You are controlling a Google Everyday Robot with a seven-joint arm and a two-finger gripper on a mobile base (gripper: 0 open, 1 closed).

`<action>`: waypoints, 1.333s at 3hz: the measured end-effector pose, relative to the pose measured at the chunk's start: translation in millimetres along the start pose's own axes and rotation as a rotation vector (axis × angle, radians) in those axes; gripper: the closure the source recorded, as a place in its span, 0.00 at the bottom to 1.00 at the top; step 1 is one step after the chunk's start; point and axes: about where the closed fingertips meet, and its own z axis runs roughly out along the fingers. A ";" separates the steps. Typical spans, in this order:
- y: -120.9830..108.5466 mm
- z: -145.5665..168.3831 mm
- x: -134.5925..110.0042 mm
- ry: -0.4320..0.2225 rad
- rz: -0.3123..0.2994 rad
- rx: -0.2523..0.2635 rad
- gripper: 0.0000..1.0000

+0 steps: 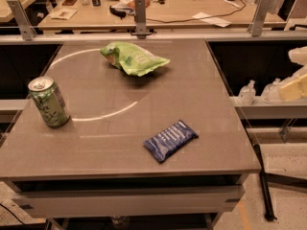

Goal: Pick green rice chip bag

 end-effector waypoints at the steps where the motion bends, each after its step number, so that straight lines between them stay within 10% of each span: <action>1: 9.6 -2.1 -16.9 -0.075 0.021 -0.035 0.00; 4: 14.6 29.2 -63.4 -0.024 -0.146 -0.021 0.00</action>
Offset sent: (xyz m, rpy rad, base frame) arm -0.0025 0.0110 0.0141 0.0812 -0.0180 0.0125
